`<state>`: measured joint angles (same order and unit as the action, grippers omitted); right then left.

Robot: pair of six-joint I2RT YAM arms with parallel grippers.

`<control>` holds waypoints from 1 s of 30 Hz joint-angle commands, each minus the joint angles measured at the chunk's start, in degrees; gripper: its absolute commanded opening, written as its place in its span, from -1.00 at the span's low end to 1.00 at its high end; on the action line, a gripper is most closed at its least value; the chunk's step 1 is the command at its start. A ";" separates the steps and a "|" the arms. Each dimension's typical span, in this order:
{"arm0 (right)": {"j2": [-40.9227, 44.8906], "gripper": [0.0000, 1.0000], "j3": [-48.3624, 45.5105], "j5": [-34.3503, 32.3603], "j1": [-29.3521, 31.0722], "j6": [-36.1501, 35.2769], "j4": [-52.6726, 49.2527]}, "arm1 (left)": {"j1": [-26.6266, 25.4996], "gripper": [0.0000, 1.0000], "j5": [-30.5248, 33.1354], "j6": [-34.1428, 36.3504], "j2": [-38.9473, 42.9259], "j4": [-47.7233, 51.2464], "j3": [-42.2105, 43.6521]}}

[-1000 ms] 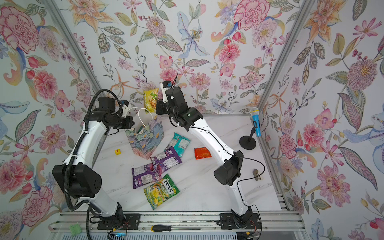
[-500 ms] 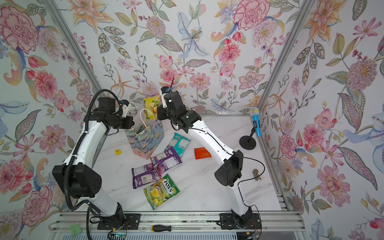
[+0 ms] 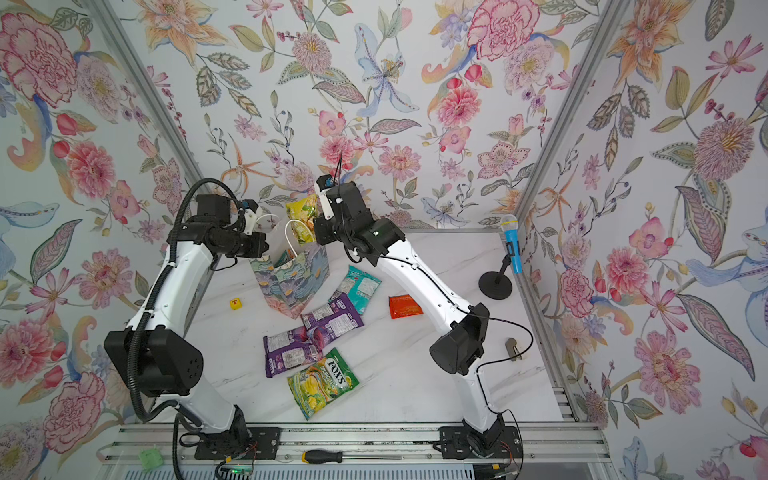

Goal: Place the snacks into the paper bag
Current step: 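Hold the yellow packet above the bag opening beside the left gripper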

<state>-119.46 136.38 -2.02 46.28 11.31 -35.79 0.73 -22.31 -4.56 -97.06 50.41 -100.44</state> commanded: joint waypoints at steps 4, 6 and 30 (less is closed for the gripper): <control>0.51 -1.00 1.26 -1.27 1.09 -0.85 -4.82 | -0.64 -0.93 -1.14 -0.29 1.78 -0.49 0.39; 0.66 -1.00 1.26 -1.91 1.09 -1.10 -5.40 | -0.71 -0.93 -1.07 -0.28 1.78 -0.45 0.42; -3.77 -1.00 7.50 2.76 -0.48 -3.51 -7.08 | -0.55 -0.93 -1.24 -0.28 1.53 -0.31 -0.04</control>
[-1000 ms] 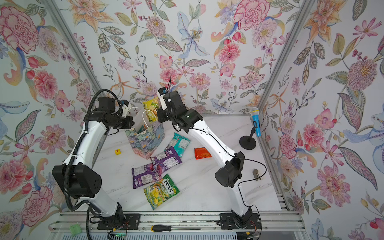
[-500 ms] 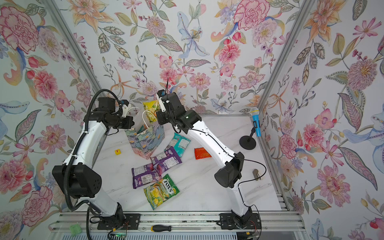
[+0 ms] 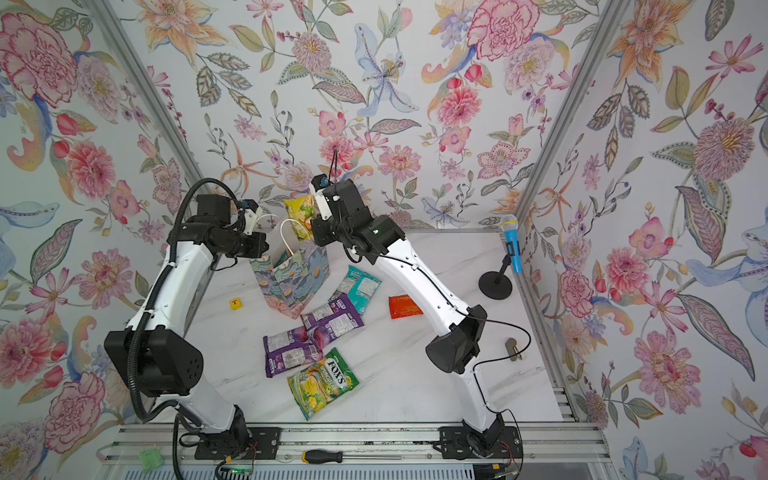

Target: Place the snacks into the paper bag

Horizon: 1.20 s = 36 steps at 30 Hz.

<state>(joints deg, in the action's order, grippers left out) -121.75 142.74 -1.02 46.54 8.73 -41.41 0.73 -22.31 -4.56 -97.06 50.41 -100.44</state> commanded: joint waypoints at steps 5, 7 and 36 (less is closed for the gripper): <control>-1.43 -1.00 0.64 2.56 -1.24 -0.93 -1.88 | -0.56 -0.93 -1.14 -0.19 1.59 -0.31 0.09; -1.21 -1.00 0.53 2.59 -1.30 -0.85 -2.34 | -0.57 -0.93 -1.03 -0.21 1.60 -0.34 0.18; -3.47 -0.07 6.60 4.32 -3.30 2.51 -2.58 | -0.59 -0.93 -1.27 -0.19 1.61 -0.40 0.33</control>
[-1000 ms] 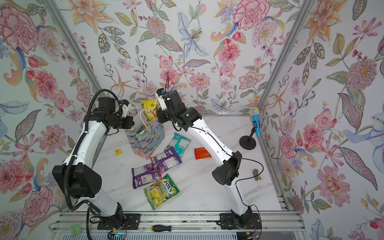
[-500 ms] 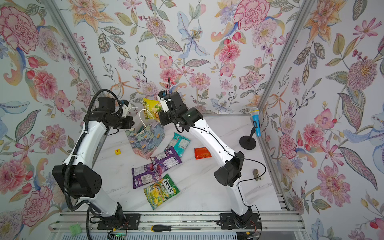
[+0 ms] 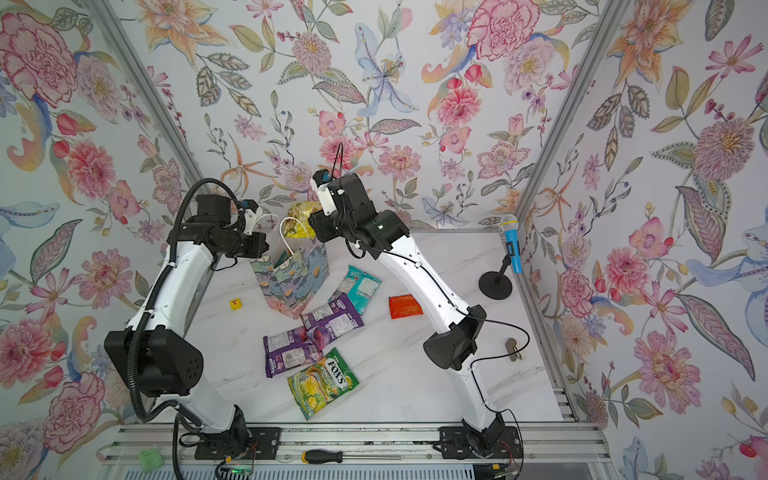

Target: Place the snacks into the paper bag

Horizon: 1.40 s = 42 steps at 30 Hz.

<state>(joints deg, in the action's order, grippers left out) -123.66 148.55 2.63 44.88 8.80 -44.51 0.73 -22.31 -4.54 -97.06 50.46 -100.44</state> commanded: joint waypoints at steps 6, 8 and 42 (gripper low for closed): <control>-3.53 -0.05 -0.20 7.47 -6.84 9.44 3.19 | -0.55 -0.93 -1.29 -0.12 1.85 -0.51 0.47; -4.09 -0.05 -0.26 9.25 -7.37 10.56 4.26 | -0.62 -0.93 -1.25 -0.12 1.96 -0.45 0.51; -0.10 -0.84 -16.33 24.95 -8.15 20.93 20.99 | -0.62 -0.93 -1.42 -0.12 1.87 -0.45 0.49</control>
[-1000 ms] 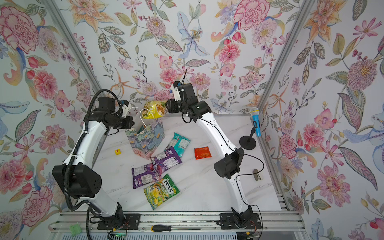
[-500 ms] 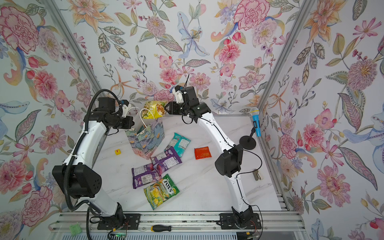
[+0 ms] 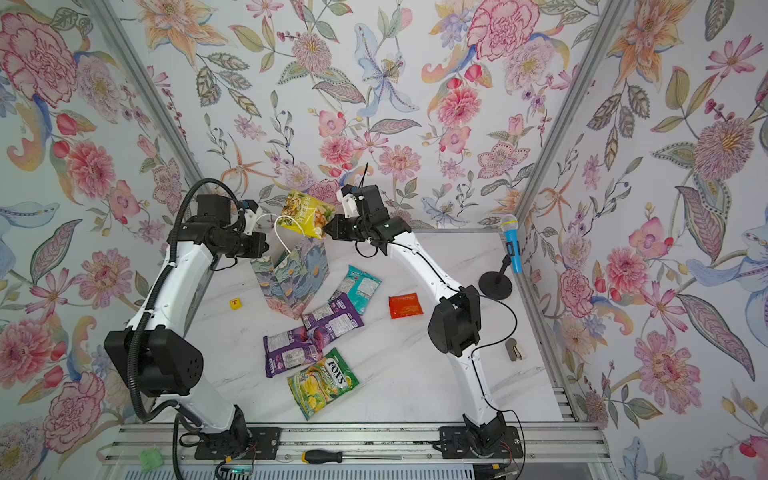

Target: Place the snacks into the paper bag

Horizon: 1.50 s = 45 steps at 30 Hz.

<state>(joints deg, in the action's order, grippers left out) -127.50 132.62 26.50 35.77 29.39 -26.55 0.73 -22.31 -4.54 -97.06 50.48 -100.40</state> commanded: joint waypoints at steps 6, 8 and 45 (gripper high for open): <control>5.26 -1.00 -0.08 1.23 3.03 0.66 4.07 | -0.56 -0.93 -1.35 -0.12 1.97 -0.47 0.44; 5.91 -1.00 0.18 1.19 3.62 1.20 4.35 | -0.56 -0.93 -1.45 -0.12 1.96 -0.47 0.41; 11.78 -1.00 -6.80 -4.45 11.15 6.56 9.54 | -0.60 -0.92 -1.78 0.05 2.34 -0.56 0.67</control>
<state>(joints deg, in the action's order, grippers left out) -117.84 126.34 20.80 46.46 36.29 -18.15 0.73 -22.35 -4.54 -97.06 50.43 -100.36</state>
